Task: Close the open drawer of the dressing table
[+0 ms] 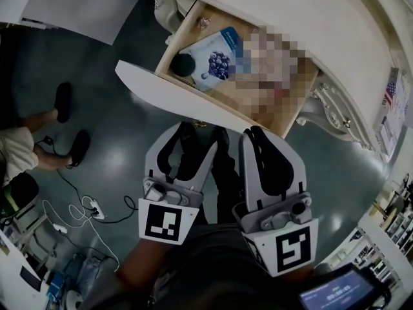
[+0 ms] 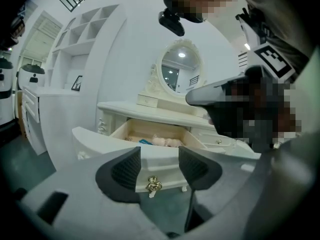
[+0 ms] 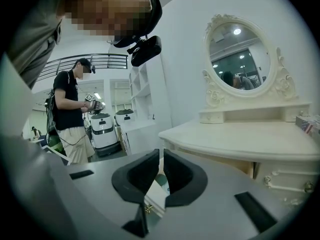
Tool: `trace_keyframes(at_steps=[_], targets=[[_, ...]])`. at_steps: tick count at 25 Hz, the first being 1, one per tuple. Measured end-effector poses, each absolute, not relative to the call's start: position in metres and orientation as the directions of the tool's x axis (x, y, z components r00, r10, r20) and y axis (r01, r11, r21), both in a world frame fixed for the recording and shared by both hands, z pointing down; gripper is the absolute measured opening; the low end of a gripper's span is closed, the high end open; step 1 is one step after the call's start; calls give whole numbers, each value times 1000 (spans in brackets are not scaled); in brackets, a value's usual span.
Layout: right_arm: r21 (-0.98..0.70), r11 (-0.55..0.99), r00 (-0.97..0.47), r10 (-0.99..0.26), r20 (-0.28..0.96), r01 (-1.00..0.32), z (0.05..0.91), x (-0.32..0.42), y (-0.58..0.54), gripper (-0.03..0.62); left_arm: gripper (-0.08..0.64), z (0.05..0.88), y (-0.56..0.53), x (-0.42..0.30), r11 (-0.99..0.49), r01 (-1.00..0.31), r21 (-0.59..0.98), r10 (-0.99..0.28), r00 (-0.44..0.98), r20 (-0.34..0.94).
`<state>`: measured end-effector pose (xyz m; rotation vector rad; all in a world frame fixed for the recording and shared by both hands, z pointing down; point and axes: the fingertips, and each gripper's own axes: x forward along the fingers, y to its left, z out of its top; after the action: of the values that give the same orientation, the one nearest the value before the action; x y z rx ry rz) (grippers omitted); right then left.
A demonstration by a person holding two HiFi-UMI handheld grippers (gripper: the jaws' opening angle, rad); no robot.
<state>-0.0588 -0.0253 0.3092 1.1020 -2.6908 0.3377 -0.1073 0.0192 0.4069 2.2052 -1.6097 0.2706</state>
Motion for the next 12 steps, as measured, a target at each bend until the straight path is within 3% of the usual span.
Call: trace_keyframes(at_steps=[12], targets=[[-139,682,-690,-671,270,-718,311,-58,-29,15,245,417,10,-110,-257,-941,220,-872,324,367]])
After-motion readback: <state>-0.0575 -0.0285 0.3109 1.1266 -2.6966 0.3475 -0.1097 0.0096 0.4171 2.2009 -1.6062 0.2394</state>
